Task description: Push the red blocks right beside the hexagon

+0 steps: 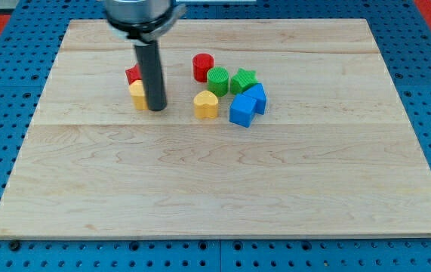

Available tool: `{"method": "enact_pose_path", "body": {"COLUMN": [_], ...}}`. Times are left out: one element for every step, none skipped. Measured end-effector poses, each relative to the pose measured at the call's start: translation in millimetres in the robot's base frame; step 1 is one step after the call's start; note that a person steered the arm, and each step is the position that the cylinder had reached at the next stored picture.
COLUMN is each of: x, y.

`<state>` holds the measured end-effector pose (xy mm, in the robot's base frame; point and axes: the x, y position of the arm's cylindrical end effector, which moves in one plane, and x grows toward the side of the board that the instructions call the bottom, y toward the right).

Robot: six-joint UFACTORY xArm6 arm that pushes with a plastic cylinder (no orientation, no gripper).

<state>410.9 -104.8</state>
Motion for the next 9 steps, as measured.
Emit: {"method": "enact_pose_path", "body": {"x": [-16.6,-29.8,-20.4,-23.9,-42.1,-92.7,-62.4,-37.9,-49.0], "y": [12.7,-37.7,-120.0,-47.9,53.2,29.1,-32.1,-73.7,-51.7]}}
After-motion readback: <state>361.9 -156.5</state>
